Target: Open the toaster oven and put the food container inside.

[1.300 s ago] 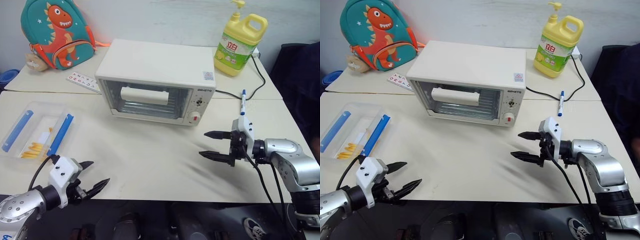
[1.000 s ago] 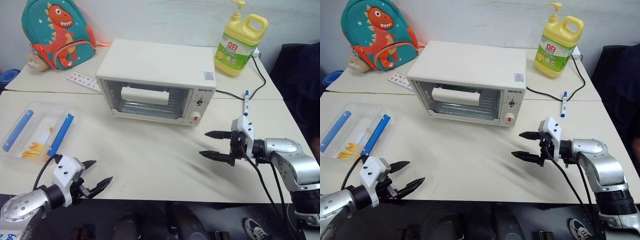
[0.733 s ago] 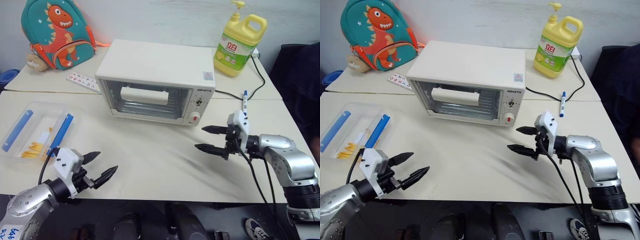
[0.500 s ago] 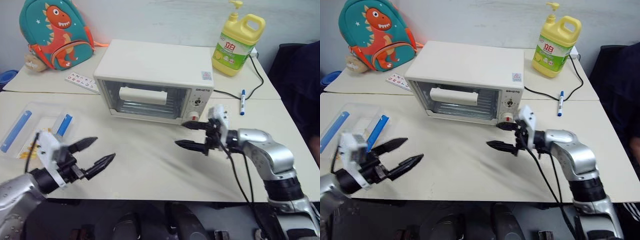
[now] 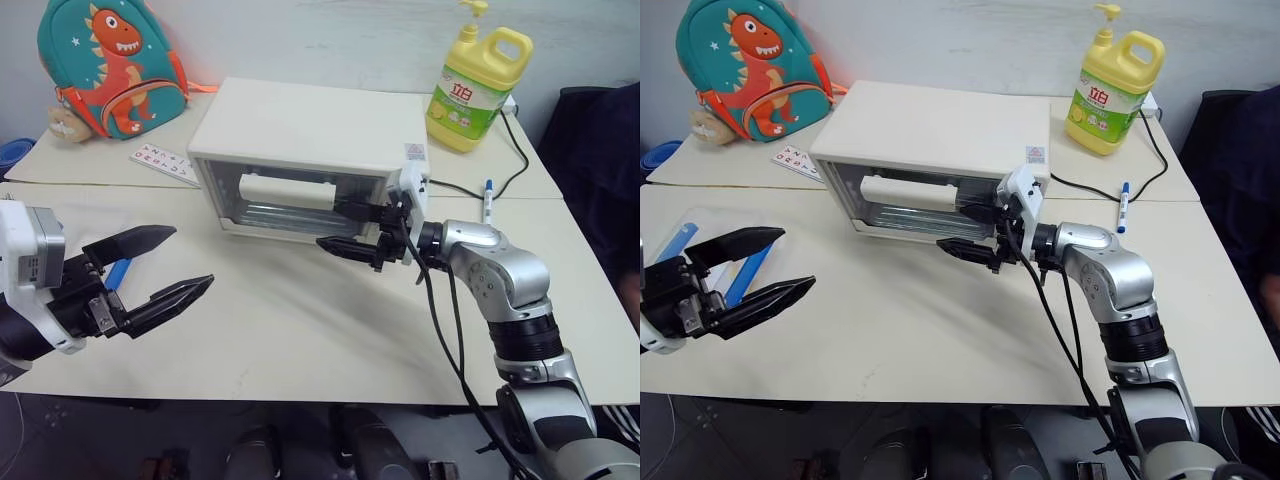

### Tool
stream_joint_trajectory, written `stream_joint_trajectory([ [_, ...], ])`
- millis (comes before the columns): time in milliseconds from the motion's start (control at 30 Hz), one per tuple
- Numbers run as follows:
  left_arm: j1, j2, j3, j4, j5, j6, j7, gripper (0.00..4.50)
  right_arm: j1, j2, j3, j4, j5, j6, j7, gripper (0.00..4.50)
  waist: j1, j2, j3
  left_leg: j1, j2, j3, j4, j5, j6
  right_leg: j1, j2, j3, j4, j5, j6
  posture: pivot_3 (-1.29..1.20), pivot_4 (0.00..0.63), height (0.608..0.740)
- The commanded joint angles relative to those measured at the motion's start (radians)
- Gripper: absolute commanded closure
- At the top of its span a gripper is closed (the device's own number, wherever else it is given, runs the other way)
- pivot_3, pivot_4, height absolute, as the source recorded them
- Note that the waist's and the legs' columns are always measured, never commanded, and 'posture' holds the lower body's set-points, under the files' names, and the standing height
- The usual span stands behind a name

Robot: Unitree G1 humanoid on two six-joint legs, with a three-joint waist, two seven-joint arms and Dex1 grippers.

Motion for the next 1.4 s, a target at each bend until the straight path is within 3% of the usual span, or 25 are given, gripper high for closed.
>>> stream_joint_trajectory([
  [33,-0.058,0.0,-0.042,0.059,0.055,-0.033,0.063,0.0,0.034,-0.047,0.005,-0.129,0.059,-0.004,0.092,0.03,0.003,0.0,0.0,0.0,0.0,0.0,0.0,0.0,0.0,0.0,0.0,0.0,0.0,0.0,0.0,0.0,0.15,0.74],
  [333,-0.345,-0.005,-0.268,0.234,0.187,-0.092,0.088,0.0,0.085,-0.061,0.028,-0.161,0.087,0.018,0.137,0.03,0.004,0.0,0.0,-0.001,-0.001,0.001,0.0,0.0,0.0,0.0,0.0,0.0,-0.001,0.003,0.005,0.0,0.15,0.74],
  [433,-0.485,0.024,-0.372,0.357,0.274,-0.119,0.036,0.56,0.115,-0.071,0.049,-0.166,0.075,0.004,0.162,0.0,0.006,0.0,0.0,0.0,-0.001,0.0,0.0,0.0,-0.001,0.0,0.001,-0.001,0.0,0.003,0.005,0.0,0.15,0.74],
  [733,-0.72,0.084,-0.599,0.684,0.559,-0.27,-0.208,3.37,0.127,-0.059,0.052,-0.179,0.076,-0.006,0.16,0.0,0.005,0.0,0.0,0.0,-0.002,0.001,0.0,0.0,-0.003,-0.001,0.002,-0.001,0.001,0.003,0.005,0.0,0.15,0.74],
  [833,-0.787,0.073,-0.611,0.714,0.543,-0.257,-0.285,4.34,0.133,-0.051,0.044,-0.18,0.065,-0.012,0.132,0.0,0.008,0.0,0.0,-0.002,-0.001,0.001,0.0,0.0,-0.002,-0.001,0.001,-0.001,0.0,0.003,0.006,0.0,0.15,0.74],
  [867,-0.787,0.078,-0.596,0.693,0.509,-0.225,-0.312,4.46,0.134,-0.047,0.039,-0.174,0.054,-0.017,0.112,0.0,0.008,0.0,0.0,-0.002,-0.001,0.001,0.001,0.0,-0.002,-0.001,0.001,-0.001,0.0,0.003,0.006,0.0,0.15,0.74],
  [1033,-0.711,0.095,-0.473,0.581,0.395,-0.115,-0.356,4.46,0.096,-0.008,0.033,-0.084,-0.006,-0.068,0.032,0.0,-0.001,0.0,0.0,-0.002,0.002,0.003,0.001,-0.001,-0.001,-0.002,0.001,-0.001,0.0,0.004,0.007,0.0,0.15,0.74],
  [1067,-0.681,0.103,-0.439,0.557,0.37,-0.09,-0.366,4.28,0.084,0.001,0.03,-0.064,-0.014,-0.077,0.02,0.0,-0.001,0.0,0.0,-0.002,0.002,0.003,0.001,-0.001,-0.002,-0.002,0.001,-0.001,0.001,0.004,0.008,0.0,0.15,0.74],
  [1133,-0.606,0.118,-0.372,0.5,0.335,-0.053,-0.392,3.9,0.055,0.02,0.022,-0.018,-0.029,-0.095,-0.005,0.0,-0.004,0.0,0.0,-0.001,0.003,0.003,0.001,-0.001,-0.002,-0.003,0.002,-0.001,0.002,0.004,0.007,0.0,0.15,0.74],
  [1233,-0.523,0.131,-0.299,0.436,0.331,-0.036,-0.379,2.93,0.008,0.044,0.008,0.036,-0.032,-0.11,-0.019,0.0,0.0,0.0,0.0,-0.001,0.004,0.003,0.002,0.0,-0.003,-0.003,0.002,-0.001,0.004,0.003,0.006,0.0,0.15,0.74],
  [1400,-0.473,0.133,-0.26,0.405,0.366,-0.051,-0.353,1.49,-0.026,0.056,-0.012,0.005,0.06,-0.063,0.036,0.0,0.005,0.0,0.0,-0.001,0.003,0.002,0.003,0.0,-0.004,-0.003,0.001,-0.002,0.006,0.003,0.005,0.0,0.15,0.74],
])
